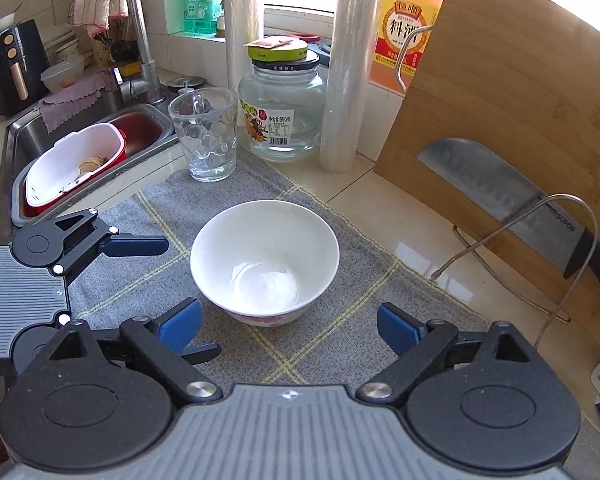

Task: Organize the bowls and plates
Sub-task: 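Grasp the rim of the pink-floral bowl with the right tool, then lift the pink-floral bowl with the right tool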

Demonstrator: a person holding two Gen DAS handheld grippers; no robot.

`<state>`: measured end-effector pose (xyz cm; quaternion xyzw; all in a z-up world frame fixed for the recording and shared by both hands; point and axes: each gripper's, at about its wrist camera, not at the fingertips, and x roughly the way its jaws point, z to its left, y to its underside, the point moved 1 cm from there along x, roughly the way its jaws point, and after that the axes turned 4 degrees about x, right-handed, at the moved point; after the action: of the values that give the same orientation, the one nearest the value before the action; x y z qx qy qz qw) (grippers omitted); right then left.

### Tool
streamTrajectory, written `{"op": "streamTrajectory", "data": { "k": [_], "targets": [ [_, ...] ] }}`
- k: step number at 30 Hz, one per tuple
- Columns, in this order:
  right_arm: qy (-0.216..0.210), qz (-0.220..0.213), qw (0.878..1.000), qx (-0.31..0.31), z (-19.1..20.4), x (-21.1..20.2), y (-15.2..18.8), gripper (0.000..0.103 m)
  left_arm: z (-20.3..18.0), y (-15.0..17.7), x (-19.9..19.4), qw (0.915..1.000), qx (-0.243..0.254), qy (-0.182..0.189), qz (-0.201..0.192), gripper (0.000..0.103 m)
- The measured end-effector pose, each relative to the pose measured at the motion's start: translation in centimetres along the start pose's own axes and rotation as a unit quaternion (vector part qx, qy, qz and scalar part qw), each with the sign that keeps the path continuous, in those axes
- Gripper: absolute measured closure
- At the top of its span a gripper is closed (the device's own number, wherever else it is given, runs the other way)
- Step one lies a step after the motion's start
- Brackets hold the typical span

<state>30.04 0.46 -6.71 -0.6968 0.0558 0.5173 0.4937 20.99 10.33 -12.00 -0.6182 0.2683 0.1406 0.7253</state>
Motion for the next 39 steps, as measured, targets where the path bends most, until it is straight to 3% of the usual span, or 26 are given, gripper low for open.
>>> {"op": "streamTrajectory", "data": {
  "k": [11, 28, 39],
  "targets": [
    [-0.019, 0.027, 0.999, 0.003, -0.7, 4.2, -2.5, 0.022, 0.5, -0.9, 2.0, 0.9997, -0.004, 0.017, -0.017, 0.009],
    [-0.039, 0.031, 0.998, 0.038, -2.3, 6.4, -4.0, 0.038, 0.7, -1.4, 2.8, 0.999, 0.017, 0.034, -0.024, 0.011],
    [-0.039, 0.033, 0.998, 0.04, -2.2, 6.8, -3.9, 0.042, 0.9, -1.6, 3.1, 0.9987, 0.022, 0.04, -0.023, 0.01]
  ]
}}
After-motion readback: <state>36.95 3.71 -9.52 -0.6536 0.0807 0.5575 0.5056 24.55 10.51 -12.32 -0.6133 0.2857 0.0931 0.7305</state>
